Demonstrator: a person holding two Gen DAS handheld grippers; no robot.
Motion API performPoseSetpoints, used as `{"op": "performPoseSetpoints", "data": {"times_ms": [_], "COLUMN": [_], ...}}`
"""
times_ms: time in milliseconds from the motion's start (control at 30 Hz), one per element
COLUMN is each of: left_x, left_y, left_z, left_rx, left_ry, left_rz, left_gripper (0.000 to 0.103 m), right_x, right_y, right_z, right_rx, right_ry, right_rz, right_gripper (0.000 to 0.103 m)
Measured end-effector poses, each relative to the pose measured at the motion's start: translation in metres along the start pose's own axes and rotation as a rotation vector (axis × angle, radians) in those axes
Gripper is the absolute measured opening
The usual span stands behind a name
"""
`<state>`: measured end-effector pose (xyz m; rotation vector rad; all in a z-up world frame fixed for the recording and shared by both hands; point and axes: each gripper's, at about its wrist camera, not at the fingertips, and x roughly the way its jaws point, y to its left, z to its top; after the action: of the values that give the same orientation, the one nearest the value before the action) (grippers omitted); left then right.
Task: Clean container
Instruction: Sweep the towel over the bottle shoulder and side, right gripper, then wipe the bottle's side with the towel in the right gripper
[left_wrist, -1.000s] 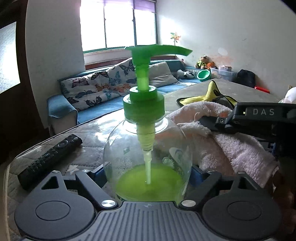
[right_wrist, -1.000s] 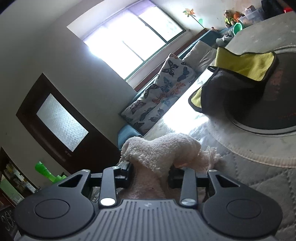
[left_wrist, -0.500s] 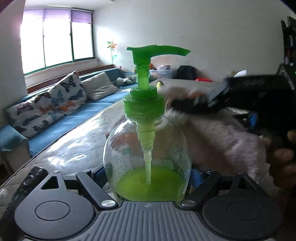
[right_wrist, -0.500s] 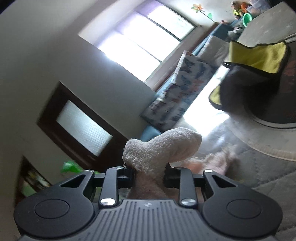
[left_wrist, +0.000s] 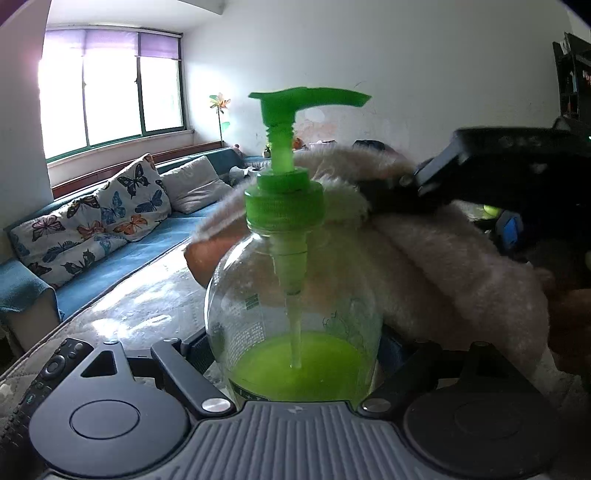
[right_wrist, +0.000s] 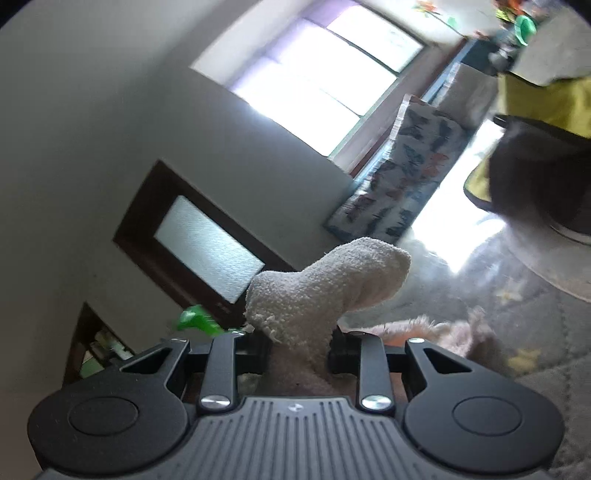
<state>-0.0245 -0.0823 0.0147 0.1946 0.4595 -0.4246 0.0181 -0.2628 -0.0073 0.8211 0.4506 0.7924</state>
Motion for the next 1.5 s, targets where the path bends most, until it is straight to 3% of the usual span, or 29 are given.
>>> {"op": "performPoseSetpoints", "data": {"times_ms": [367, 567, 667, 933, 1033, 1200, 1267, 1500], "left_x": [0.003, 0.006, 0.006, 0.004, 0.003, 0.001, 0.013, 0.007], "left_y": [-0.012, -0.011, -0.012, -0.013, -0.013, -0.013, -0.003, -0.011], "left_z": [0.0, 0.0, -0.001, -0.001, -0.002, -0.002, 0.011, 0.007], "left_rx": [0.03, 0.037, 0.038, 0.039, 0.037, 0.036, 0.033, 0.036], "left_ry": [0.024, 0.038, 0.043, 0.049, 0.049, 0.05, 0.055, 0.056], "left_rz": [0.027, 0.031, 0.032, 0.031, 0.03, 0.03, 0.031, 0.034], "left_gripper": [0.09, 0.09, 0.09, 0.09, 0.09, 0.09, 0.09, 0.09], "right_x": [0.011, 0.016, 0.013, -0.004, 0.0, 0.004, 0.005, 0.004], "right_y": [-0.024, -0.018, -0.013, 0.009, 0.018, 0.018, 0.015, 0.004], "right_z": [0.0, -0.005, -0.007, -0.001, -0.001, -0.002, -0.002, 0.0], "right_rx": [0.094, 0.046, 0.027, -0.031, -0.061, -0.089, -0.091, -0.039], "right_ry": [0.079, 0.099, 0.08, -0.041, -0.039, -0.007, 0.002, 0.016], "right_rz": [-0.148, -0.239, -0.22, 0.049, 0.12, 0.016, -0.038, -0.097], "right_gripper": [0.027, 0.028, 0.028, 0.028, 0.028, 0.028, 0.028, 0.028]}}
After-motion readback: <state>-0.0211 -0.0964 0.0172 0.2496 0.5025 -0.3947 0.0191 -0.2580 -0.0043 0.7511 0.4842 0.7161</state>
